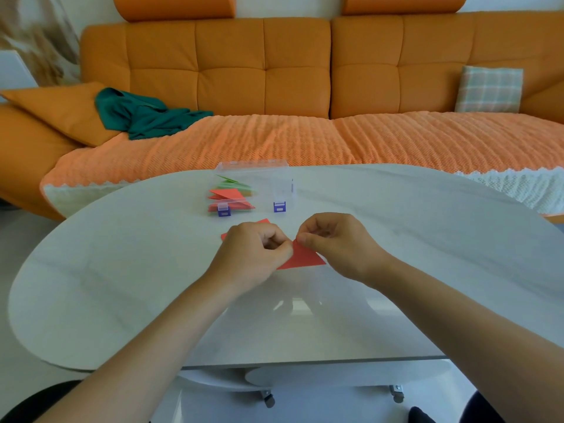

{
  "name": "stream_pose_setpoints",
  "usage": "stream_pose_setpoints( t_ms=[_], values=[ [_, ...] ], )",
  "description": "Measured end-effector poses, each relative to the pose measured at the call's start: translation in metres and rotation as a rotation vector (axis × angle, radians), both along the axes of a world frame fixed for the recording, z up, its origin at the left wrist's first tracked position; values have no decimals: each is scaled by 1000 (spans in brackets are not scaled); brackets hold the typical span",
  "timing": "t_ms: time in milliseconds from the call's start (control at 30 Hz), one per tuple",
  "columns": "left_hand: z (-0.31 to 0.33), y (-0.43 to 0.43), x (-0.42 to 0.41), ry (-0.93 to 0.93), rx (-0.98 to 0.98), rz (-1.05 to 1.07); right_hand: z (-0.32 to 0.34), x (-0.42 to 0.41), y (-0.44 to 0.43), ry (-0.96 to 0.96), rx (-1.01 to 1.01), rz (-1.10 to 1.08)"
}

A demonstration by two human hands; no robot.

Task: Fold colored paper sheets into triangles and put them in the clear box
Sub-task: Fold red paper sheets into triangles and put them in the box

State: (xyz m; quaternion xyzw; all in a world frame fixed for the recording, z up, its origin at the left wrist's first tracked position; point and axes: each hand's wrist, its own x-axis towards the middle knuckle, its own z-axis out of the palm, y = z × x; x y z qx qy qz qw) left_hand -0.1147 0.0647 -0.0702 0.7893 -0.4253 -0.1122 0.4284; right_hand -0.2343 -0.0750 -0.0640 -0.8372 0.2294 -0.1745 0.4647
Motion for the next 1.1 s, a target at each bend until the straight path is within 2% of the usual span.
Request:
stream_pose_setpoints(
  t_ms=[200,300,400,467,600,700,767,867,1100],
  values=[
    [7,9,21,-147,162,17,4,2,-14,-102,96,-187],
    [4,12,33,-213,145,86,4,0,-19,-125,110,-224],
    [5,7,28,-91,-16,76,3,2,-12,-121,144,-166],
    [5,1,23,2,-47,6,1,6,-6,-136,146,-151],
    [4,-5,27,-7,-20,-59,1,12,2,-179,184,-141],
    [10,-7,34,25,-87,-39,1,14,2,-122,134,-146],
    [14,-5,43,-56,-56,-39,0,17,0,-91,106,-163],
    [18,1,64,-240,110,-62,2,27,-4,-75,63,-200],
    [14,13,129,-316,126,148,19,87,-21,-135,56,-315]
  ],
)
